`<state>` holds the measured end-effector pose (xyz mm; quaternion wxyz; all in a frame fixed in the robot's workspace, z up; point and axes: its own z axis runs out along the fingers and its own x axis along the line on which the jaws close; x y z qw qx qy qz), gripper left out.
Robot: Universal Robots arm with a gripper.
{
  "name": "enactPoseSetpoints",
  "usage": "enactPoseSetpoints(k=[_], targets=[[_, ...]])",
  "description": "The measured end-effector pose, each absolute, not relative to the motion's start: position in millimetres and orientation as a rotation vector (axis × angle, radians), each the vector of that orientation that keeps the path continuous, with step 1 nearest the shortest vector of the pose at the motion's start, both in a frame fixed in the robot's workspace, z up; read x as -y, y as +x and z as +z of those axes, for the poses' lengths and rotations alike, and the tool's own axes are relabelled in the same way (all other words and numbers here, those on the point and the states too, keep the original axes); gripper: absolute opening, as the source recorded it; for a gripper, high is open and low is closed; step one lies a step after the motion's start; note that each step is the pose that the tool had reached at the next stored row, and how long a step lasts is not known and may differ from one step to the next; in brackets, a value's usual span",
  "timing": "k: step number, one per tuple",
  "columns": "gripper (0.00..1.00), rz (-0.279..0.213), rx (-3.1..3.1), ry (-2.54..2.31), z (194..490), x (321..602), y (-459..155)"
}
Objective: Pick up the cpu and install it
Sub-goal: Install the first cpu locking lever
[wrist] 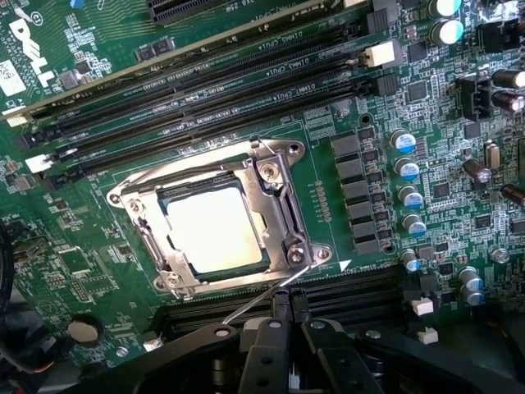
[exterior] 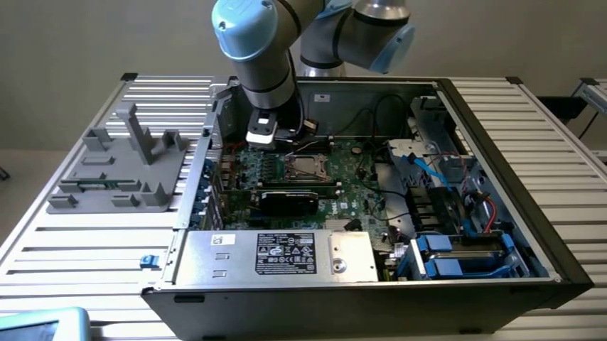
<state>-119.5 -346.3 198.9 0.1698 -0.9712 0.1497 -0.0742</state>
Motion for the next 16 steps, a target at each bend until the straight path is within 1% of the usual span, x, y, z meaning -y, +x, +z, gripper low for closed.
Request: enactPoseSetpoints(k=[16], targets=[[0.12,-0.211,-0.459,-2.754,198.5,345.4,-119.6]])
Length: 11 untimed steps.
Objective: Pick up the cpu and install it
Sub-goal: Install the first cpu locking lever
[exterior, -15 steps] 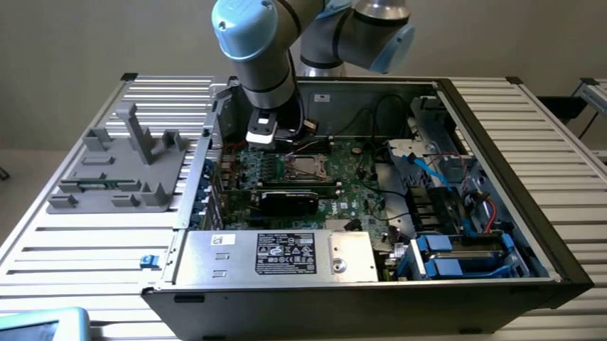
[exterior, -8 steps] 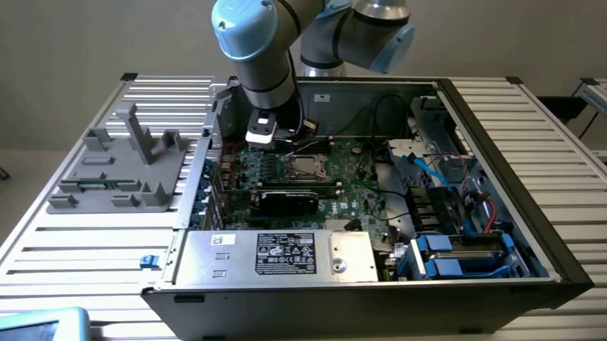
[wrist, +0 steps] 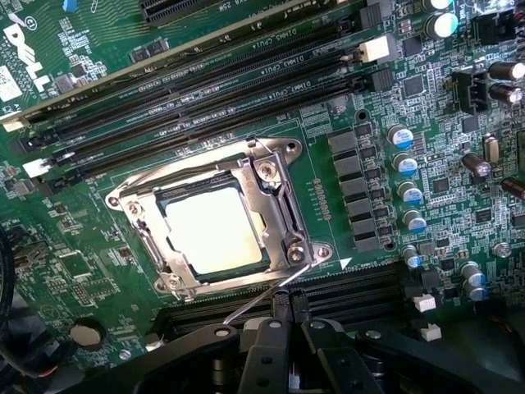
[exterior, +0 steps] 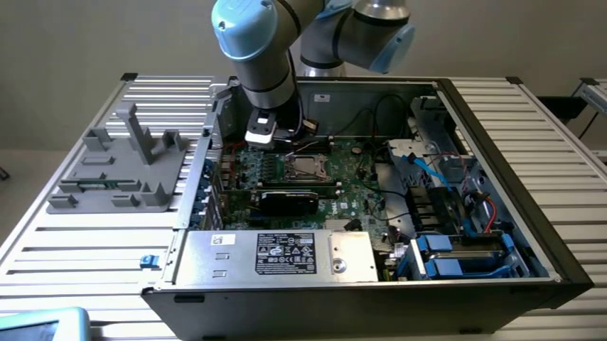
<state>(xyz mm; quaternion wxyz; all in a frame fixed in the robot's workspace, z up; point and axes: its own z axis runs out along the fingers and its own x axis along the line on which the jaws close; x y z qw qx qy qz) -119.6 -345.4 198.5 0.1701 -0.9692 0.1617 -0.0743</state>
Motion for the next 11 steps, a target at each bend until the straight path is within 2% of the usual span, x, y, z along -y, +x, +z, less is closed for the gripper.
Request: enactPoseSetpoints(k=[11], targets=[[0.12,-0.211,-0.483,-2.748,196.5,345.4,-118.1]])
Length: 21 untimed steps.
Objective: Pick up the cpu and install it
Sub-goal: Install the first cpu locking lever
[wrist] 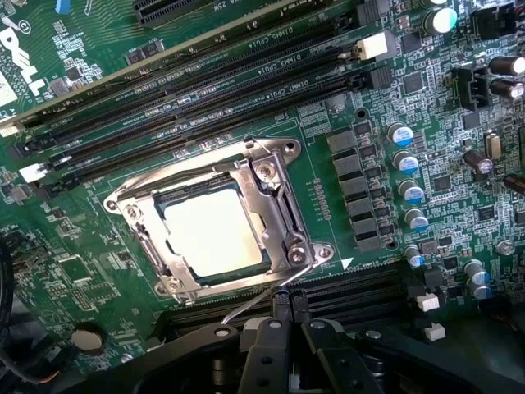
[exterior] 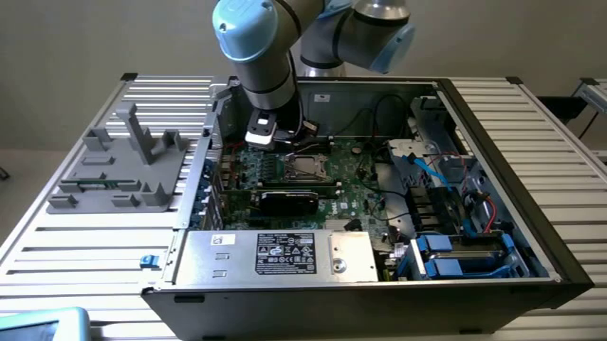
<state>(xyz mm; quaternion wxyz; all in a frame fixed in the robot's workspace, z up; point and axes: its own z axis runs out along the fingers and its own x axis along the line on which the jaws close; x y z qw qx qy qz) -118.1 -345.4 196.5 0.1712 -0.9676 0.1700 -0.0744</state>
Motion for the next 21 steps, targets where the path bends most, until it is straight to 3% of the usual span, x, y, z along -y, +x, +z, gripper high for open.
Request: enactPoseSetpoints(k=[21], targets=[[0.12,-0.214,-0.508,-2.743,190.8,346.8,-115.9]])
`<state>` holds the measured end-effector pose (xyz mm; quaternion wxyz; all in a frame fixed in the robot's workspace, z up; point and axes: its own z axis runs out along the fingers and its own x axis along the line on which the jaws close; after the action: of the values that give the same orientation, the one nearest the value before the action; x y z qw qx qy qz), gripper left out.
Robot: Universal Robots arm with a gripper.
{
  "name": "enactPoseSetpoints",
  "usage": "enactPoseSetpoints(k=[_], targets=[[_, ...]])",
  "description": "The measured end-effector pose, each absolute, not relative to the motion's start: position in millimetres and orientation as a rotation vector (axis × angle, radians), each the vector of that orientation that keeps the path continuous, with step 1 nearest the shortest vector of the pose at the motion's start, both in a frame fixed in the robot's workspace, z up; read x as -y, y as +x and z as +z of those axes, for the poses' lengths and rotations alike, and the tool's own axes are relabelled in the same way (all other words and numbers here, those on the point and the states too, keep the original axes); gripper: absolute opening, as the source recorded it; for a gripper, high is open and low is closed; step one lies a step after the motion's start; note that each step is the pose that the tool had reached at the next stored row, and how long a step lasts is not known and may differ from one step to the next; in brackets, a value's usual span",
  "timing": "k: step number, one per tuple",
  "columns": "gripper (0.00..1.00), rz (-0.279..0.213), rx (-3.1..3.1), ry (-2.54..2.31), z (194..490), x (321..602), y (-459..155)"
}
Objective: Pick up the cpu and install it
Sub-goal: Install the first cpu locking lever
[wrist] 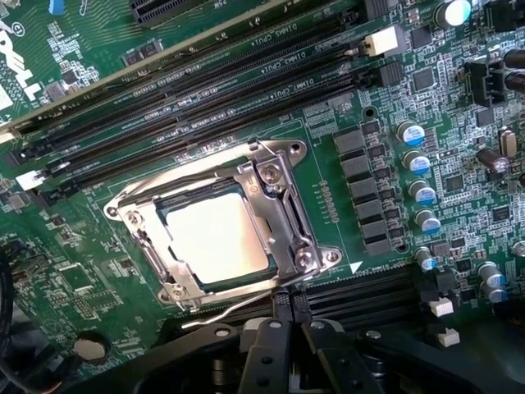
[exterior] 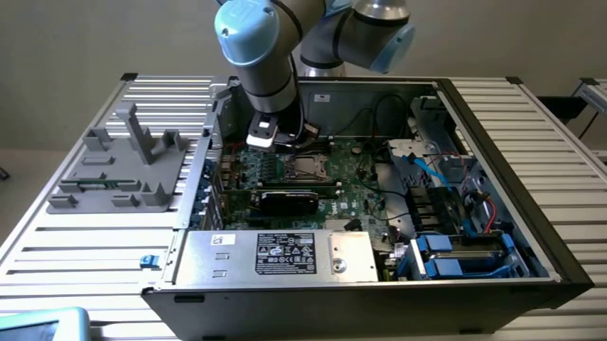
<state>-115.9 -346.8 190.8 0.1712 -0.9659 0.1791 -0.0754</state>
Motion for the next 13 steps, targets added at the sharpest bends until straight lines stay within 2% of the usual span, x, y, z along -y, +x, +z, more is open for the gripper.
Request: enactPoseSetpoints(k=[13], targets=[[0.12,-0.217,-0.533,-2.74,190.2,348.4,-112.9]])
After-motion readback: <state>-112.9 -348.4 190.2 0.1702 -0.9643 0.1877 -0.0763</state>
